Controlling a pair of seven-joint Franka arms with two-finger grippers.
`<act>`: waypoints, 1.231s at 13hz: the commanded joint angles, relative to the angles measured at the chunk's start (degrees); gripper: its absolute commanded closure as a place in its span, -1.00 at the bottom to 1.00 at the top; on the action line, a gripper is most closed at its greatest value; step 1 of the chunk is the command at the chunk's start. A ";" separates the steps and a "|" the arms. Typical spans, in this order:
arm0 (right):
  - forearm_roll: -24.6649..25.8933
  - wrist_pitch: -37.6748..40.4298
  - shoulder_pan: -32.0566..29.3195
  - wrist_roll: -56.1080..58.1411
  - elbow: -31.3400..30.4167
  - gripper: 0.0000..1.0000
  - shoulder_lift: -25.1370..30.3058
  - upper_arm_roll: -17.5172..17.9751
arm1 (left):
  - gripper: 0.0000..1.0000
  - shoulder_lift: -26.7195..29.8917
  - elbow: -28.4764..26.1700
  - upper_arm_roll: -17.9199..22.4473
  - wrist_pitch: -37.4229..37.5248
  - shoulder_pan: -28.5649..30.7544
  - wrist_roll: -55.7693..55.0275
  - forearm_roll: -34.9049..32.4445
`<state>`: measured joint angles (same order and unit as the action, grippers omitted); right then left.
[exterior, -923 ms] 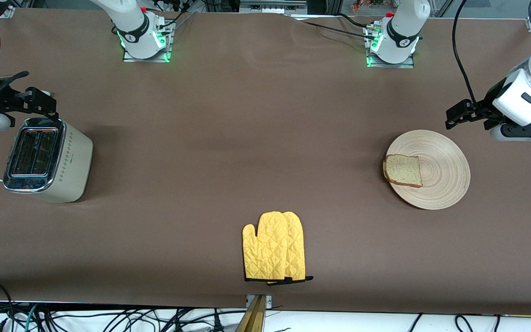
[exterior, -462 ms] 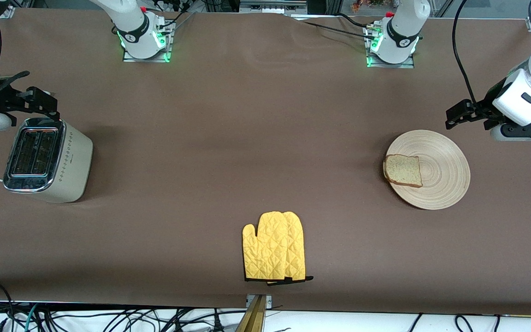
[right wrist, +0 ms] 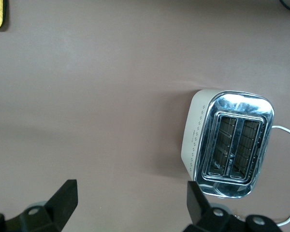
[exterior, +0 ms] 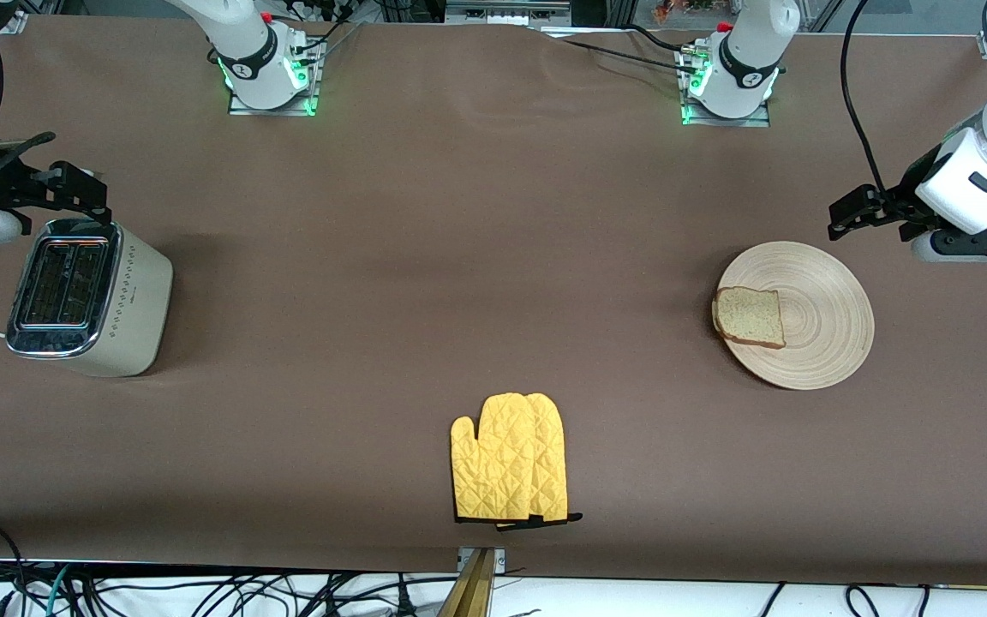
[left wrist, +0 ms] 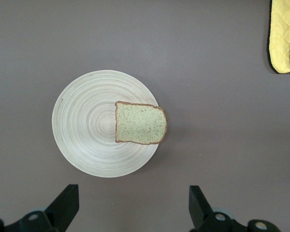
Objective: Move plate and put bread in toaster
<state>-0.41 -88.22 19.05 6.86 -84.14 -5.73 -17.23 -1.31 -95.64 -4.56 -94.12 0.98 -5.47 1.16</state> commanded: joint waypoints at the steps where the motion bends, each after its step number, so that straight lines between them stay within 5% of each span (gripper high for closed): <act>1: -1.08 0.69 0.11 -0.62 1.26 -1.00 -0.51 0.00 | -1.00 -0.80 1.86 -0.28 1.57 0.07 -0.60 -2.04; 8: -1.00 1.04 0.11 -0.35 1.26 -1.00 -0.51 0.01 | -1.00 -0.97 1.86 -0.36 1.75 0.16 0.02 -1.25; 16: -1.34 0.95 0.11 -0.44 1.26 -1.00 -0.42 0.00 | -1.00 -3.35 2.03 -0.36 2.72 7.52 7.73 5.24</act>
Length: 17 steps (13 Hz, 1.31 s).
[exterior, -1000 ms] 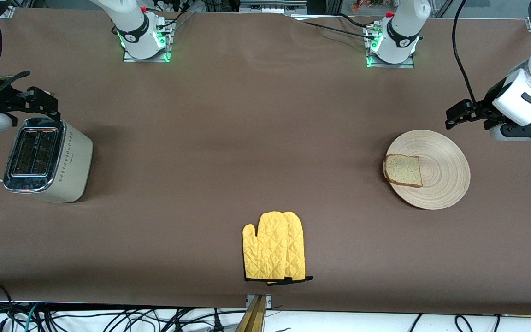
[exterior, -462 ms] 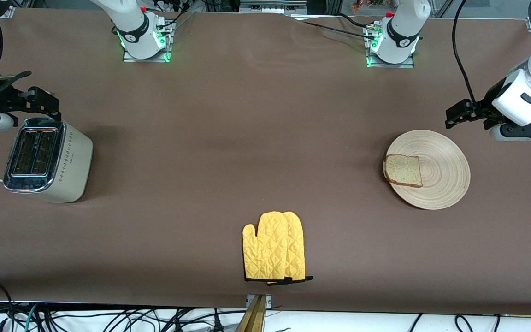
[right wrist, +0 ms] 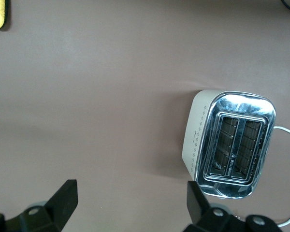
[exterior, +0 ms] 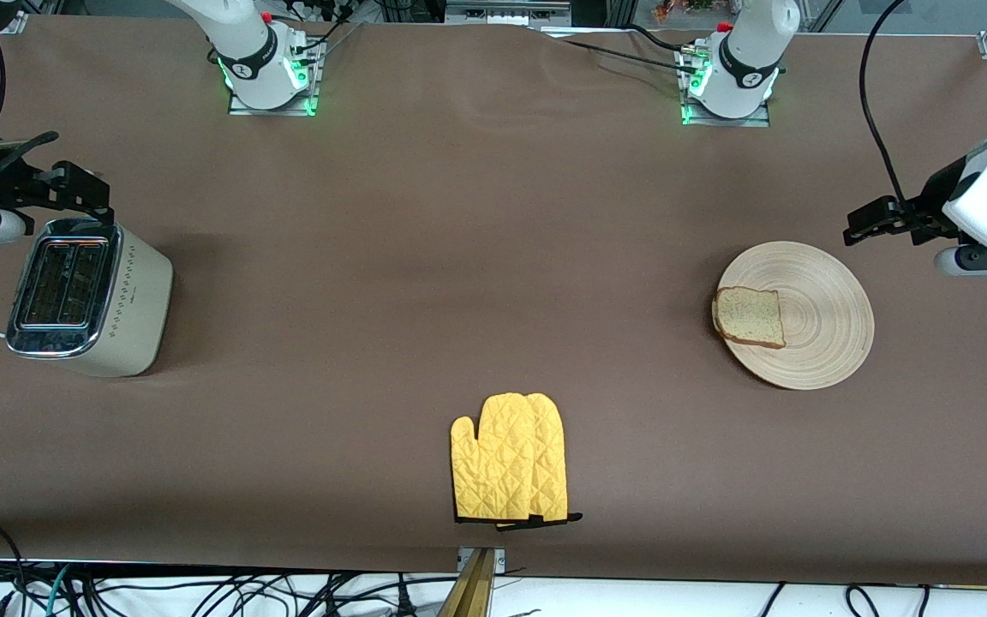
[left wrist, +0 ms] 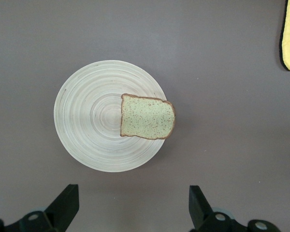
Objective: Move plate and put bread in toaster
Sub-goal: 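Reach the left gripper down to the wooden plate's rim and grip it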
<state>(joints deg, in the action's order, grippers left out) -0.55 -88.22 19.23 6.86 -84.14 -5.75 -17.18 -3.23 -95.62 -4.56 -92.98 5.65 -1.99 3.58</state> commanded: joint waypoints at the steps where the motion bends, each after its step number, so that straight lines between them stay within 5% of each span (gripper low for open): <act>1: -1.21 0.95 -0.07 -0.44 1.26 -1.00 -0.41 0.13 | -1.00 -2.39 2.02 -0.36 1.57 5.05 6.45 4.57; 8: -2.44 0.86 -0.24 -0.53 1.26 -1.00 -0.41 -0.14 | -1.00 -12.84 2.11 -0.36 1.66 22.45 28.06 21.27; 17: -2.44 1.03 -0.15 -0.44 1.26 -1.00 -0.41 -0.05 | -1.00 -32.44 2.11 -0.36 1.31 35.92 58.38 28.75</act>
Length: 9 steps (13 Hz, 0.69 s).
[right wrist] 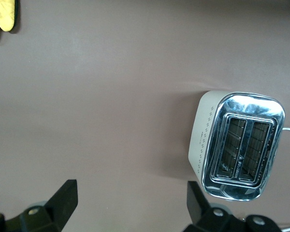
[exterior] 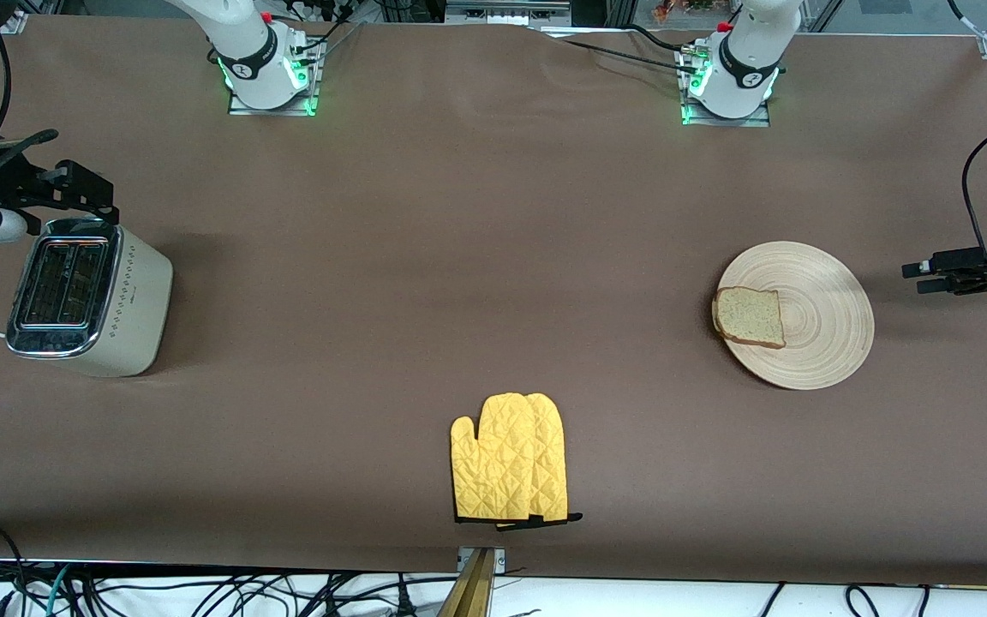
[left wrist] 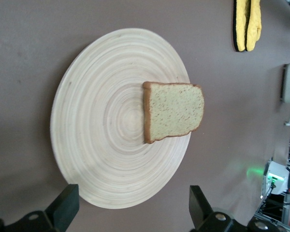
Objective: Move plate and put bread in toaster
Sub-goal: 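Reach the left gripper down to the wooden plate's rim and grip it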
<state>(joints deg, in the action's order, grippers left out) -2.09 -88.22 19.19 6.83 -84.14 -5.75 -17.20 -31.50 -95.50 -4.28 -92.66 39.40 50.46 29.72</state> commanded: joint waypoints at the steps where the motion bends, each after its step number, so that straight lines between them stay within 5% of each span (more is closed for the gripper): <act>1: -0.90 1.03 -0.12 -0.41 1.26 -1.00 -0.49 -0.02 | -1.00 -6.01 2.07 -0.64 0.99 2.87 7.88 3.40; 9: -0.90 0.95 -0.12 -0.41 1.26 -1.00 -0.41 -0.02 | -1.00 -12.53 2.07 -0.73 -7.96 2.88 8.95 7.63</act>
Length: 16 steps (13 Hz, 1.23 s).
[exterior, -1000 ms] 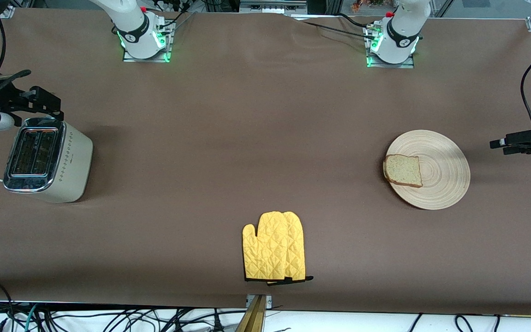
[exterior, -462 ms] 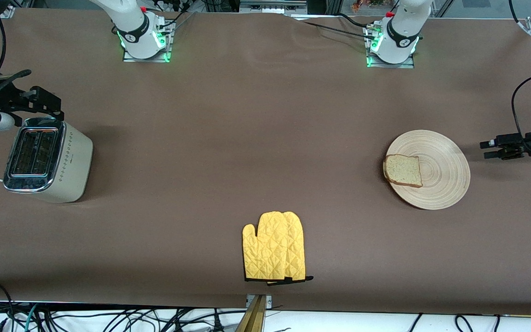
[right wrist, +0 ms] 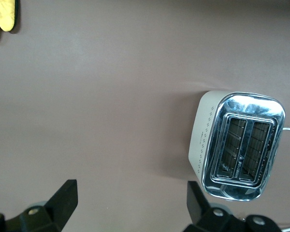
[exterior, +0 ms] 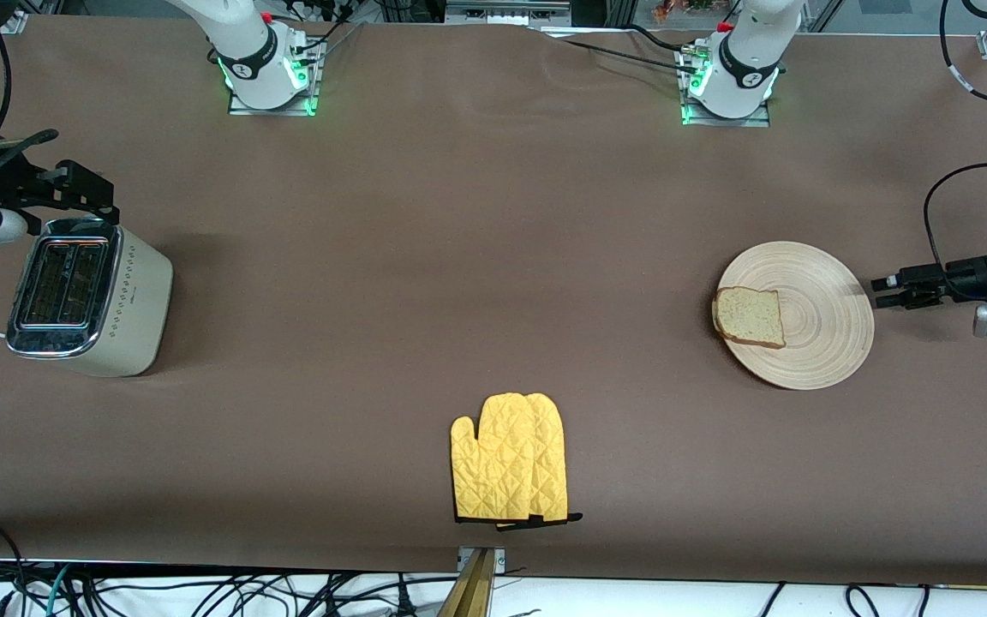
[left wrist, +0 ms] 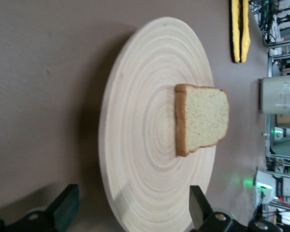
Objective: Move plate and put bread in toaster
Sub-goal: 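Reach the left gripper down to the wooden plate's rim and grip it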
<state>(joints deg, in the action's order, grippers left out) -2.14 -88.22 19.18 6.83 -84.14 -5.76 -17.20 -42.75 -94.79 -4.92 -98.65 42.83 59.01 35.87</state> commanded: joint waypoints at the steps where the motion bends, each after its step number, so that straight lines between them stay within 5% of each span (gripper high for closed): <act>1: -0.85 0.95 -0.20 -0.41 1.26 -1.00 -0.39 -0.02 | -1.00 -1.98 1.36 -0.18 -2.86 -0.64 0.40 2.70; 2: -0.85 1.03 -0.20 -0.41 1.26 -1.00 -0.39 -0.02 | -0.98 -3.03 1.27 -0.18 -2.87 -0.64 0.23 4.45; 4: -0.85 1.03 -0.20 -0.50 1.26 -1.00 -0.48 -0.02 | -0.58 -3.83 1.18 -0.27 -2.78 -1.16 -3.44 4.74; 9: -0.85 1.03 -0.20 -0.41 1.26 -1.00 -0.48 -0.02 | 1.00 -3.92 1.10 -0.27 -2.52 -2.75 -4.25 4.47; 16: -0.85 1.12 -0.20 -0.50 1.26 -1.00 -0.48 -0.02 | 1.00 -3.22 1.36 -0.62 1.77 -4.85 -3.73 2.62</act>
<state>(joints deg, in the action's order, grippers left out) -2.14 -88.22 19.17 6.83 -84.14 -5.76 -17.21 -46.35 -94.33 -5.46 -99.76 40.02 55.22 39.56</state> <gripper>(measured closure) 0.000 0.881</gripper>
